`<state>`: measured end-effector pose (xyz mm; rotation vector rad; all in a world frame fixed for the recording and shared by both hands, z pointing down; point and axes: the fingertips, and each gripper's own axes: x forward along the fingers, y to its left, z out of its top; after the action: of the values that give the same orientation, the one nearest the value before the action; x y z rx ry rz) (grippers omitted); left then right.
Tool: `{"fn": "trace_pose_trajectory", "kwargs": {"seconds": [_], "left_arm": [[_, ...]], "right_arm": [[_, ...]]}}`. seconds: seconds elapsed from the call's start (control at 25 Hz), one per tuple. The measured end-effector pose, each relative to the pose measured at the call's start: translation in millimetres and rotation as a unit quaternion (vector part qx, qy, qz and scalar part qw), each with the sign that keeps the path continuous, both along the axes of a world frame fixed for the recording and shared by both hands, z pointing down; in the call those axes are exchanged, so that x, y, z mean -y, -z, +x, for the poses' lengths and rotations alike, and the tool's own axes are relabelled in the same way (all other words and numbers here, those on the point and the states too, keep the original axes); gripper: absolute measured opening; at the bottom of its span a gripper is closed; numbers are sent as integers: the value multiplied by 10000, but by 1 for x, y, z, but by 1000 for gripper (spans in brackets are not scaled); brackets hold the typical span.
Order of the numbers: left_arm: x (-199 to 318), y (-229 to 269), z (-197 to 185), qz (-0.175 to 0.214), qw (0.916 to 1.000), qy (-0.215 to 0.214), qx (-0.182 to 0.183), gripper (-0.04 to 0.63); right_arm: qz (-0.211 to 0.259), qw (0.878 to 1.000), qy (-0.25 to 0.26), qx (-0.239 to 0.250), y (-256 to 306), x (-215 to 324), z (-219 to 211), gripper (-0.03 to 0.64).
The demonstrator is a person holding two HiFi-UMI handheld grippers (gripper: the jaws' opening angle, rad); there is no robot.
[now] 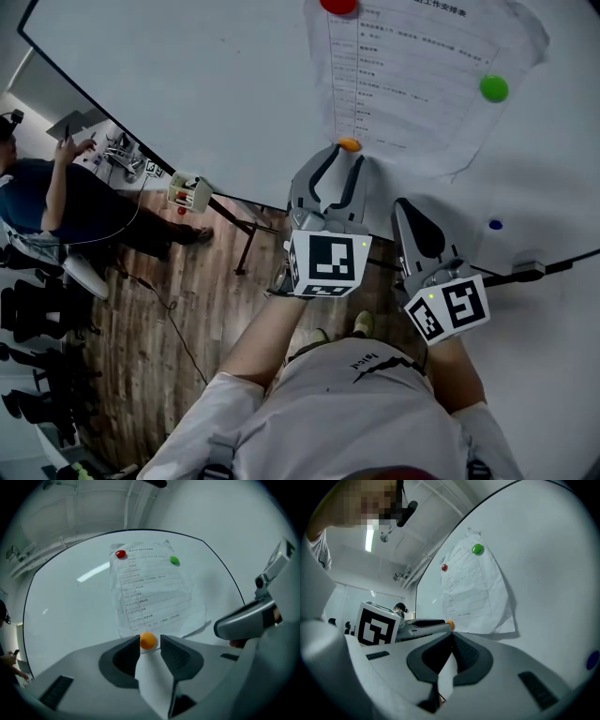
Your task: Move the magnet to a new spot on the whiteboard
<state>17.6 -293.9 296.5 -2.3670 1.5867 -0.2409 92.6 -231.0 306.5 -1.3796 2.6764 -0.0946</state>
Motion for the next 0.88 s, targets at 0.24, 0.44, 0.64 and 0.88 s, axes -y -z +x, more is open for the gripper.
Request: {"fn": "trace_pose_trajectory", "kwargs": {"seconds": [0.24,0.44,0.64,0.88], "left_arm": [[7,2,-1,45,9997,134,192,141],[9,3,4,116,9988,192,445,143],[14,3,2,156,9982,378,444,141],[14,4,-1,211,9985,415,295,133]], "right_arm": [[-46,9999,107,31,-4,5,-1,14],[-61,9999,101,66,-5,6,1,14],[-76,9999,57,97,-5,6,5,14],[-85,9999,-25,114,-5,5,11,14]]}}
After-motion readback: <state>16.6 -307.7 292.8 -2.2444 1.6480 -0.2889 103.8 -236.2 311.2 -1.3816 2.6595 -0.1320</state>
